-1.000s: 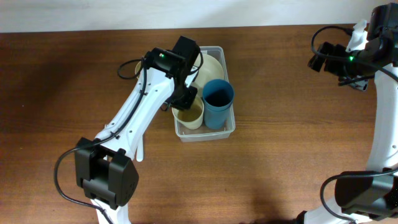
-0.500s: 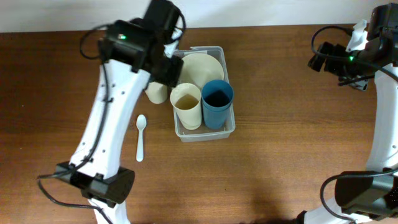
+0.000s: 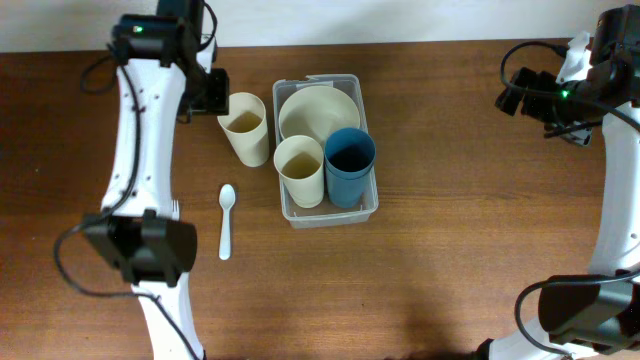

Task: Pack container
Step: 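Release the cream cup and grasp the second cream cup, then lower the second cream cup into the container and release it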

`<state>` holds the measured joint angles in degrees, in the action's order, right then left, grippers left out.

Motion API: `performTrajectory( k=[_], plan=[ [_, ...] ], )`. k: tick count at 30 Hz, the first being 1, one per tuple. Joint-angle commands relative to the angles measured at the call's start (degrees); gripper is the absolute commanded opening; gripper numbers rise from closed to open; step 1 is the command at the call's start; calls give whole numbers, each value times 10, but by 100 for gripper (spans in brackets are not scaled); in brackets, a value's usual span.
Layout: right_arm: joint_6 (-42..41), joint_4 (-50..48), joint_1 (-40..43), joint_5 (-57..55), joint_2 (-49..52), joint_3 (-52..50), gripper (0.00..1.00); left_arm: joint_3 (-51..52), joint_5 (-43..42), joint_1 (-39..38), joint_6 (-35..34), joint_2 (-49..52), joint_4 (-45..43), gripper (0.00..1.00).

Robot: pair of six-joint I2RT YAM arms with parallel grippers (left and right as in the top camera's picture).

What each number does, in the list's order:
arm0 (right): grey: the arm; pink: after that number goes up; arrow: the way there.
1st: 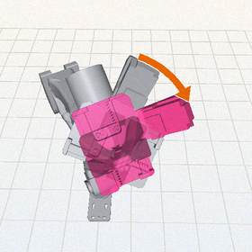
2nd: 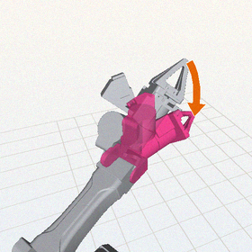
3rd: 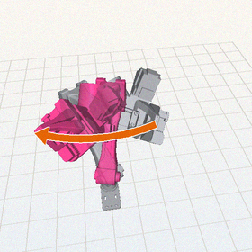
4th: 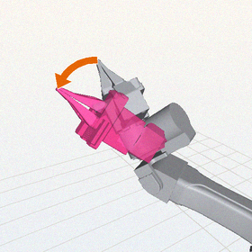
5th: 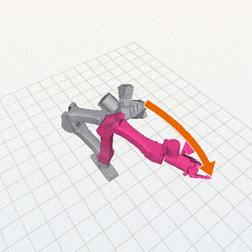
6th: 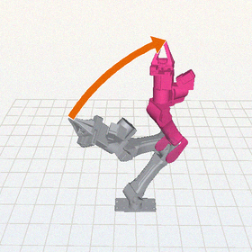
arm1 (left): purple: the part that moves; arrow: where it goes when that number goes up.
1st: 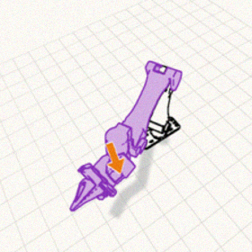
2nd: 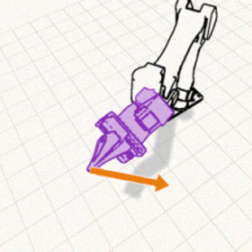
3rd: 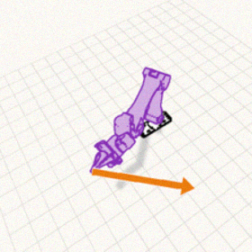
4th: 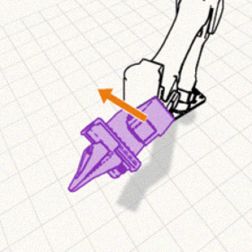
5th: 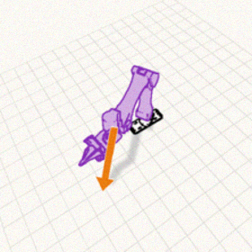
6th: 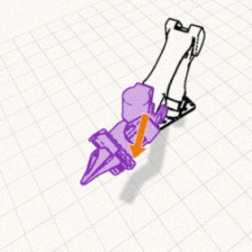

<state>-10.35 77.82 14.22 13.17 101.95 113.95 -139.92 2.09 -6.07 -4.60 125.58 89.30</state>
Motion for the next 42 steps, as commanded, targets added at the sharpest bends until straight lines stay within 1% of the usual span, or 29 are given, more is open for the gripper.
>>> performTrajectory(
  k=[1,4,6,8,12,13,14,16,18,22,25,30,34,35,42],
  plan=[
    [0,0,1,1,-4,5,99,5,-43,-4,-7,51,-15,57],
    [0,0,1,1,-4,5,99,5,-43,-4,-8,90,-24,56],
    [0,0,1,1,-4,5,99,5,-43,-4,-8,102,-27,51],
    [0,0,1,1,-4,5,99,5,-43,-4,-8,107,-28,48],
    [0,0,1,1,-4,5,99,5,-42,-4,-7,109,-27,47],
    [0,0,1,1,-4,5,99,5,-42,-4,-7,109,-27,44],
    [0,0,1,1,-4,5,99,5,-42,-4,-7,109,-27,31],
    [0,0,1,1,-4,5,99,5,-42,-4,-7,109,-21,11],
    [0,0,1,1,-4,5,99,5,-42,-4,-7,109,-14,2],
    [0,0,1,1,-4,5,99,5,-33,-4,-7,109,5,2],
    [0,0,1,1,-4,5,99,0,-10,-4,-7,104,27,1],
    [0,0,1,1,-4,5,99,-27,23,-4,-10,70,62,2],
    [0,0,1,1,-4,5,99,-60,17,-8,-10,17,74,1],
    [0,0,1,1,-4,5,99,-67,18,-19,-9,-21,74,2],
    [0,0,1,1,-4,5,99,-70,21,-83,0,-150,74,2]
  ],
)
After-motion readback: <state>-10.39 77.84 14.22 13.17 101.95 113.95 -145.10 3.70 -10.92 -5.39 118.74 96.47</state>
